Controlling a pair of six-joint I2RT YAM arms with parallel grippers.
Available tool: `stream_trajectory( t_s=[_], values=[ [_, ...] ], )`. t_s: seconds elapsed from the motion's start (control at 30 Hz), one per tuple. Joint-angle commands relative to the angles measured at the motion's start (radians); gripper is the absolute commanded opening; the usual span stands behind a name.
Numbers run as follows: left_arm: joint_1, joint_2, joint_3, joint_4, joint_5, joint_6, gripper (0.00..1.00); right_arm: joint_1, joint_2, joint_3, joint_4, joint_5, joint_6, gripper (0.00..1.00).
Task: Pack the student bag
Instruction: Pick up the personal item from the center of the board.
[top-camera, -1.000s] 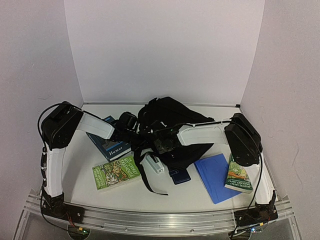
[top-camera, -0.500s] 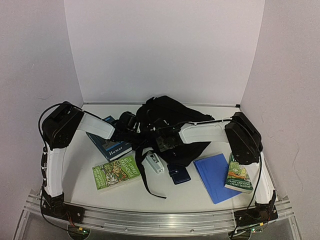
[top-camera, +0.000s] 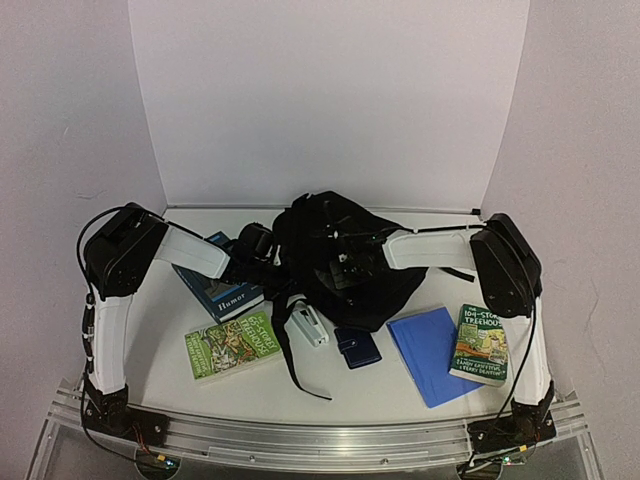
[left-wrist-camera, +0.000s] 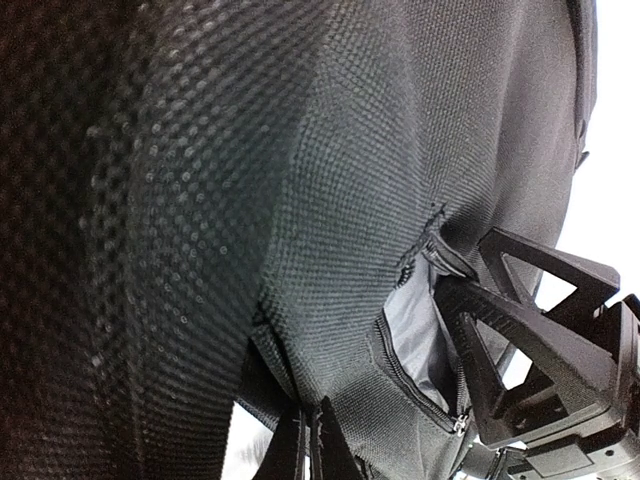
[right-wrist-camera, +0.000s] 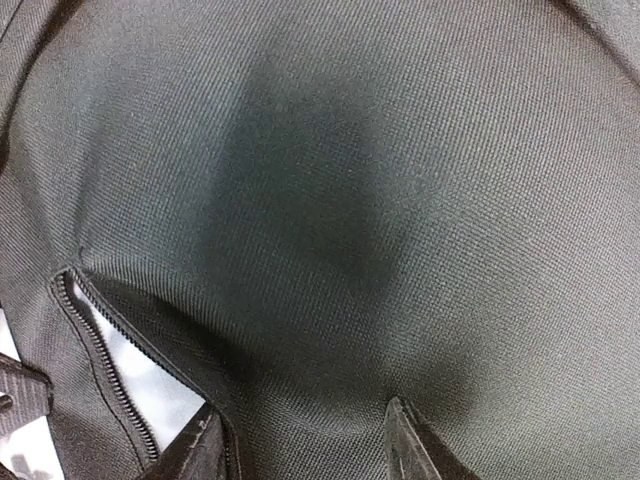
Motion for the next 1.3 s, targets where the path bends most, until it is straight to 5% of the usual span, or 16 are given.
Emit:
stream_trajectory(
  t_s=[0.0,0.4,0.5,0.67,0.73,0.93,1.27],
  values=[
    [0.015,0.001,0.022,-0.070,-0.004,0.007,0.00,-0.033,-0.049,-0.039,-0.048,0.144,-0.052,0.53],
    [0.015,0.010,0.048,-0.079,0.002,0.013,0.00,0.074,0.003,-0.046,-0.007,0.359,-0.148,0.60],
    [0.015,0.008,0.055,-0.086,-0.003,0.017,0.00,0.076,0.012,-0.044,-0.007,0.394,-0.130,0.49],
    [0.022,0.014,0.074,-0.106,-0.026,0.026,0.00,0.076,-0.053,-0.049,-0.009,0.417,-0.084,0.09],
    [0.032,0.017,0.079,-0.112,-0.040,0.023,0.00,0.075,-0.114,-0.053,-0.011,0.410,-0.056,0.02],
    [0.064,0.061,0.155,-0.126,-0.042,0.052,0.00,0.076,-0.256,-0.059,-0.024,0.309,0.012,0.00],
    [0.099,0.139,0.327,-0.240,-0.061,0.162,0.00,0.075,-0.254,-0.120,-0.039,0.292,0.126,0.00]
  ],
)
